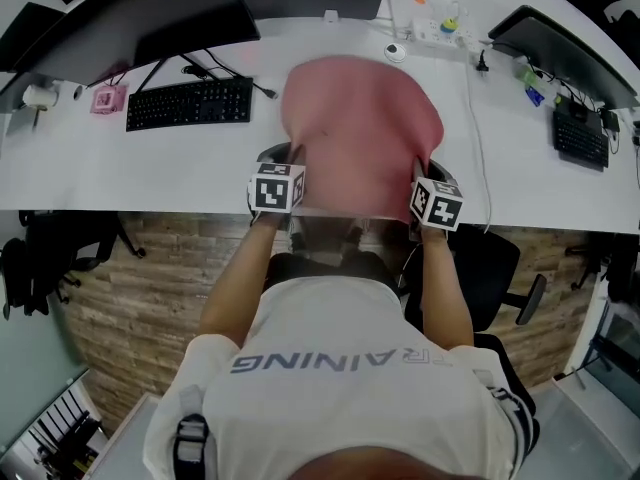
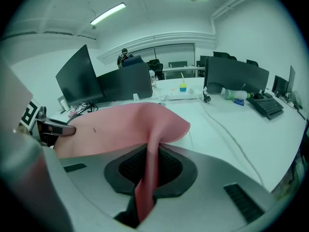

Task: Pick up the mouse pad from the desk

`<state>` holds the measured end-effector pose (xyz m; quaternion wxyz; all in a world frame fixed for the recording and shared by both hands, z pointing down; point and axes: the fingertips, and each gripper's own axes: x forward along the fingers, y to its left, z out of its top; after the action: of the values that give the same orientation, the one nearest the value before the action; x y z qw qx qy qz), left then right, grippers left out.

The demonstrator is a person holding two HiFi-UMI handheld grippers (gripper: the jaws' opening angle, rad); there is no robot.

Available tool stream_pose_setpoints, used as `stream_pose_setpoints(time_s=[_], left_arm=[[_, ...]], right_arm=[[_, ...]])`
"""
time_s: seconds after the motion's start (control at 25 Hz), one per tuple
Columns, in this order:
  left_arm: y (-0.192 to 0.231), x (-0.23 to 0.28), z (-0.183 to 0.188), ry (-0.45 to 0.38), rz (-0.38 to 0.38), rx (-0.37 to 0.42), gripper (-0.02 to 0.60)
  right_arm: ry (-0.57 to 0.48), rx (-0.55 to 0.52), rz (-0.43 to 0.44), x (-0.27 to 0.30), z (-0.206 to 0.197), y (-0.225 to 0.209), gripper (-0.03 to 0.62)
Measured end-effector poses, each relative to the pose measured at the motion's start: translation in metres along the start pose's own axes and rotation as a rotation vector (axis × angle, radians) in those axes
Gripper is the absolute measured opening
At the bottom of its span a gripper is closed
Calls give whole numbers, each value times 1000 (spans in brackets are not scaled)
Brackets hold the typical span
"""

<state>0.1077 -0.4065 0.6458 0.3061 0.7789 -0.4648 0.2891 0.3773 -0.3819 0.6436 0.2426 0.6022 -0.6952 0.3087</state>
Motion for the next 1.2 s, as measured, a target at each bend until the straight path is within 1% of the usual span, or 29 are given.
stream_pose_setpoints(time_s=[0.2, 0.4, 0.64, 0.96, 1.2], left_arm=[[-4, -28, 40, -111, -3, 44, 91], [-6, -58, 78, -217, -9, 51, 87], [-7, -105, 128, -371, -4, 53, 86], [-31, -172, 192, -592, -21, 87, 84], [-51, -234, 239, -761, -28, 139, 84]], right_arm=[[-97, -21, -24, -29, 40, 4, 57], [-195, -40, -41, -59, 82, 11, 57], [-327, -72, -51, -101, 131, 19, 57], [-540, -122, -78, -174, 196, 26, 57], [-708, -141, -79, -234, 242, 36, 57]])
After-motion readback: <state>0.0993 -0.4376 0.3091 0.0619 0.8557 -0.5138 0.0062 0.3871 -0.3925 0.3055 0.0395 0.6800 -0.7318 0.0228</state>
